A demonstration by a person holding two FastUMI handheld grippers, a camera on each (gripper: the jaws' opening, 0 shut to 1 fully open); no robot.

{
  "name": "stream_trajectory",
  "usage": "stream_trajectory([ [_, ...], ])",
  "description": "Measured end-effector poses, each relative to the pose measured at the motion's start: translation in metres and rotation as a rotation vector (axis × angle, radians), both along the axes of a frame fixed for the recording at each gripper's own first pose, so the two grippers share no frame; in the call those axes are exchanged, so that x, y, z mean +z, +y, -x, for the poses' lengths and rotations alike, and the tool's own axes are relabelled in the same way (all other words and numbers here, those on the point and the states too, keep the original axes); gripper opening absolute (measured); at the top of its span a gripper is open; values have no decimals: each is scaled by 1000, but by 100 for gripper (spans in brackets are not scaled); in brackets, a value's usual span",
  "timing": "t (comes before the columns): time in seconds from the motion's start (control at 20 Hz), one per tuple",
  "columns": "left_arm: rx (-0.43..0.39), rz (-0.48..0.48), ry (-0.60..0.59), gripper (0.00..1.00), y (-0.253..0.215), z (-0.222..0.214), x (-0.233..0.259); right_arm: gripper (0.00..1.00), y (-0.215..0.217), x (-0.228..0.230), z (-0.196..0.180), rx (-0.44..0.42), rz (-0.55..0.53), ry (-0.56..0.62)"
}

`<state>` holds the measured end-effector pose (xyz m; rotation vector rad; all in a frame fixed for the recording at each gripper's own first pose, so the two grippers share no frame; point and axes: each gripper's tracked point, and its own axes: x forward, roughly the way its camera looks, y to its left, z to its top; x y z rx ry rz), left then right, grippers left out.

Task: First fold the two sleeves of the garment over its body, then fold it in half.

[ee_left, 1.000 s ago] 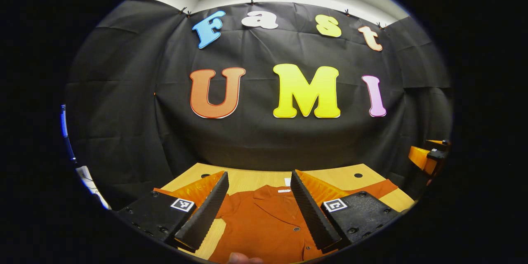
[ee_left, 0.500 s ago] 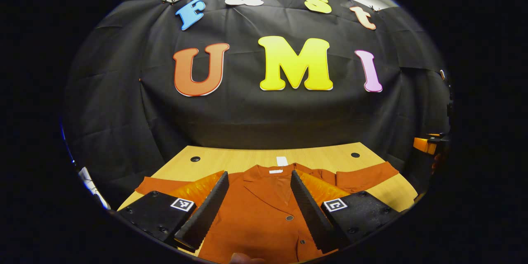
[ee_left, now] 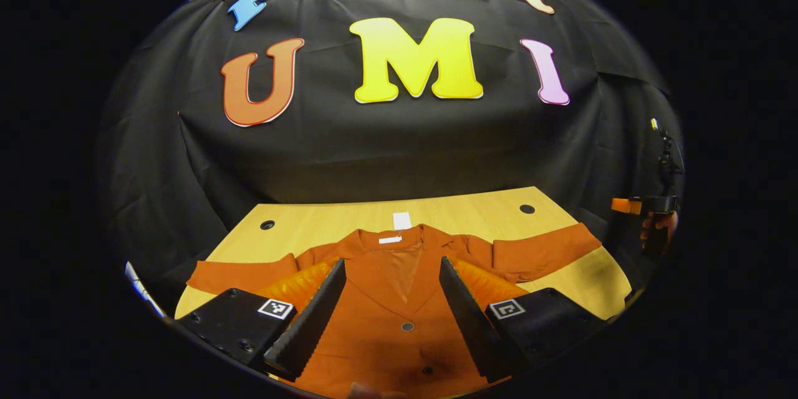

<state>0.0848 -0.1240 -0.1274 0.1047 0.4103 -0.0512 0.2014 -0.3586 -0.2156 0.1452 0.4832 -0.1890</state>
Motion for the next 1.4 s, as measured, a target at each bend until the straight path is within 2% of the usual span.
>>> stream_trajectory([
  [0.15,-37,0,39,98,-25,-2,-9,95,-18,-52,-27,11,-75,80],
  [0.4,-65,-51,74,100,-38,-5,-15,97,-46,-114,-62,31,-118,168],
  [0.6,-70,-70,109,100,-44,-5,-25,97,-54,-137,-72,34,-175,186],
  [0.9,-92,-91,133,100,-46,-4,-28,97,-42,-161,-83,36,-254,205],
  [1.0,-104,-95,136,100,-48,-3,-27,94,-38,-162,-83,33,-319,208],
  [1.05,-112,-96,135,100,-48,-3,-27,97,-36,-165,-81,29,-351,207],
  [1.15,-123,-98,134,100,-49,-2,-27,89,-34,-161,-82,19,-358,209],
  [1.2,-122,-96,133,100,-49,-3,-27,79,-33,-161,-83,16,-344,216],
  [1.25,-120,-89,136,100,-49,-3,-29,74,-33,-160,-82,13,-324,225],
  [1.35,-110,-72,146,100,-49,-2,-30,52,-29,-155,-82,4,-269,243],
  [1.4,-104,-66,149,100,-48,-2,-31,38,-30,-150,-81,-7,-240,254],
])
